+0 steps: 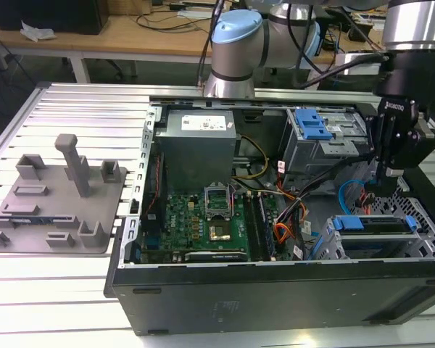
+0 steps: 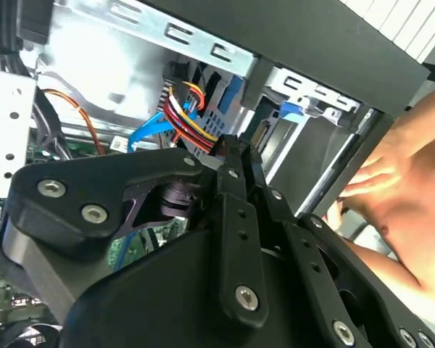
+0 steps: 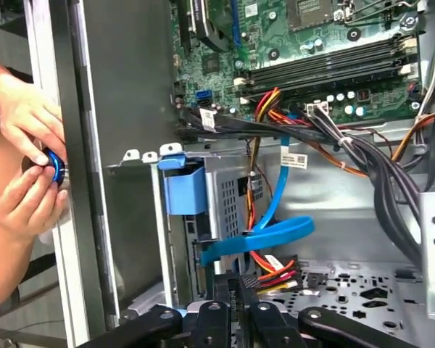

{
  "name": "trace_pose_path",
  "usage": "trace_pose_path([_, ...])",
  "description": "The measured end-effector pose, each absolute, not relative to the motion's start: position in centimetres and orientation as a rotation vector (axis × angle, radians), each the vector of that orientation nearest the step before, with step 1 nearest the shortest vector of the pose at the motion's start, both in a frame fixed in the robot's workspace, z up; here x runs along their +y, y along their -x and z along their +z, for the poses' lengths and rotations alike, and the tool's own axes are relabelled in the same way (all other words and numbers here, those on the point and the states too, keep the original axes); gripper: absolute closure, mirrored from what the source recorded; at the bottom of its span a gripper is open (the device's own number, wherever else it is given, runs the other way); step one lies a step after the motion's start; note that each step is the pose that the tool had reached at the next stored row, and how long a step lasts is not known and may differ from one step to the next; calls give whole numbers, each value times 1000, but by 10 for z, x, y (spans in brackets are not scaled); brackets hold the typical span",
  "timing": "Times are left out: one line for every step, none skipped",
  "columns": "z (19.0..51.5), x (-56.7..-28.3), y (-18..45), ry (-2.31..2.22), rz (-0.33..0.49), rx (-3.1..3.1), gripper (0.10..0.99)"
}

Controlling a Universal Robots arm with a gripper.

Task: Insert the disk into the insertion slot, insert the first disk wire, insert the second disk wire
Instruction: 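Insert the first disk wire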

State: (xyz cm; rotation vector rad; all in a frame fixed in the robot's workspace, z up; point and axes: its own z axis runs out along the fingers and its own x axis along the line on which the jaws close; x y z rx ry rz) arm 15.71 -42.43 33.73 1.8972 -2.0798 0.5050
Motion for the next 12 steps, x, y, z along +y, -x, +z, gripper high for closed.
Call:
trace_pose_path([338,-427,-157,-1908,487,-2092,918])
trace_pose_path([338,-429,-157,-1925,456,-2112,918])
trace_pose_path([338,-430,-157,-1939,432,-2128,918])
trace_pose_path([339,-431,-157,-1949,413,-2139,918])
trace_pose_path([339,-432,-157,-1960,392,-2153,918])
trace_pose_path([340,-434,-157,-1965,383,-2158,918])
trace_pose_path([342,-436,-157,-1973,363,-2167,918])
trace_pose_path([343,-439,-157,-1984,336,-2177,918])
trace_pose_path([345,-442,-157,-1993,311,-2188,918])
trace_pose_path([346,-444,-157,-2003,285,-2197,918])
trace_pose_path([347,-447,-158,-2009,272,-2203,918])
trace_pose_path([347,-450,-160,-2011,265,-2206,918])
